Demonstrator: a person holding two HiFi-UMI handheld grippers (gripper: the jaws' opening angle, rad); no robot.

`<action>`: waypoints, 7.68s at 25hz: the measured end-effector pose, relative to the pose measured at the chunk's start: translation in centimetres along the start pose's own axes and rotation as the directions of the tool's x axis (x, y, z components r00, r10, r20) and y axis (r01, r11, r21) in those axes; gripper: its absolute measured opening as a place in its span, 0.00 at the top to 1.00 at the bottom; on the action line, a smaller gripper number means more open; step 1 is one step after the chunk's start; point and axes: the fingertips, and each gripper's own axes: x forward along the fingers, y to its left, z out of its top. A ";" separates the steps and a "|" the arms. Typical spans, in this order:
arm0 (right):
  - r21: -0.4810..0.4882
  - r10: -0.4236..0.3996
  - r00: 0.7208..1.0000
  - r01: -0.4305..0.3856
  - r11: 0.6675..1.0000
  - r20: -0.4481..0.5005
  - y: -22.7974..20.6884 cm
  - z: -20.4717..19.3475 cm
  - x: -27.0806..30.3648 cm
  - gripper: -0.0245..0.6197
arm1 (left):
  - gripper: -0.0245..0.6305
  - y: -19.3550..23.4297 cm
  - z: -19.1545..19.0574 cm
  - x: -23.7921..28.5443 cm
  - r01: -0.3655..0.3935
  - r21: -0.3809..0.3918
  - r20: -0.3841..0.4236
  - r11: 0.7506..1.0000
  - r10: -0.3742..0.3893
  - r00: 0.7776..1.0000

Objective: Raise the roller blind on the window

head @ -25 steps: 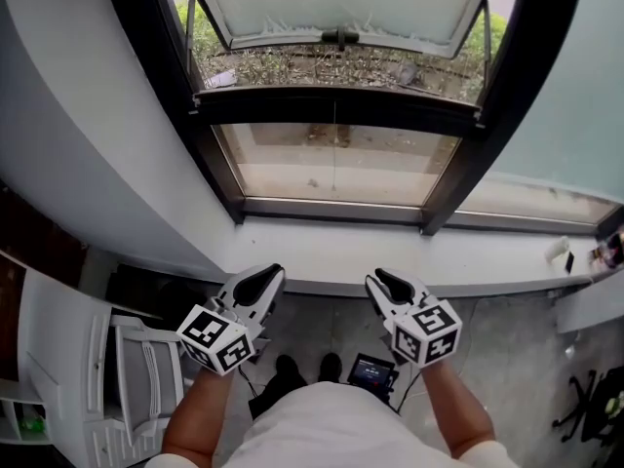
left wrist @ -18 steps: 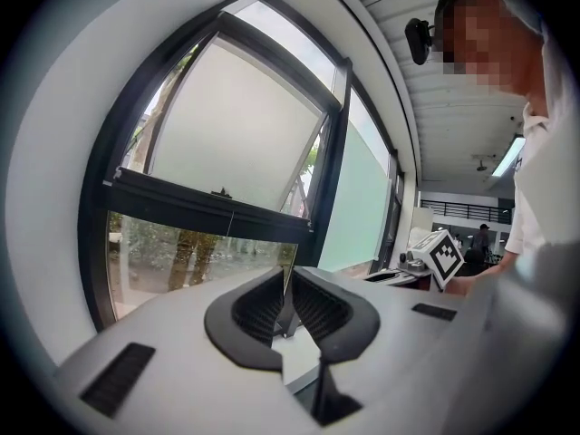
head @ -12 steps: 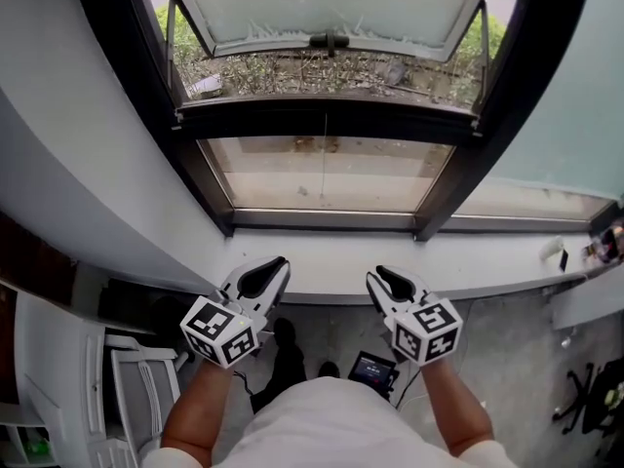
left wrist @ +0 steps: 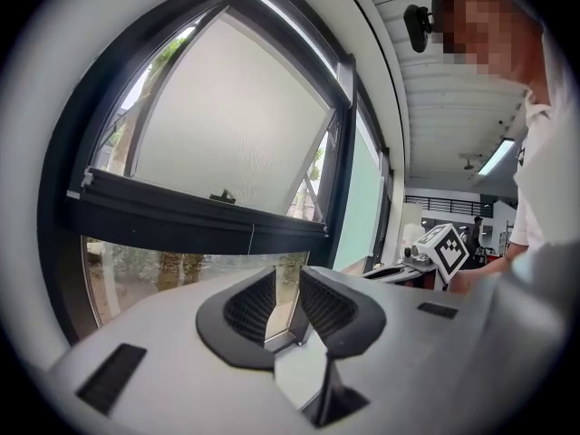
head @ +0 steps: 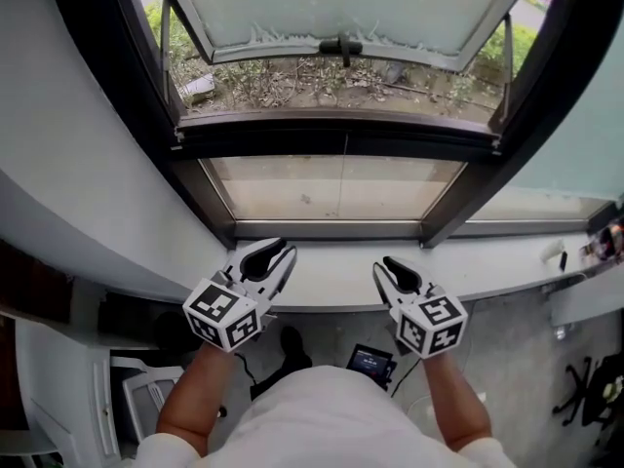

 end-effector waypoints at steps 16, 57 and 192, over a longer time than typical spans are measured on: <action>-0.047 -0.089 0.996 0.089 0.995 -0.010 2.0 4.2 7.9 0.84 | 0.84 8.9 1.6 0.3 0.051 0.023 -0.035 0.998 -0.050 0.998; -0.305 -0.105 0.994 0.096 0.948 -0.014 -6.5 11.6 12.0 0.84 | 0.82 11.0 4.4 10.2 0.001 0.243 -0.123 0.970 0.029 0.992; -0.846 -0.371 0.846 0.483 0.227 0.383 -7.7 31.3 10.6 0.83 | 0.83 8.6 21.2 18.0 0.018 0.907 -0.173 0.420 0.333 0.927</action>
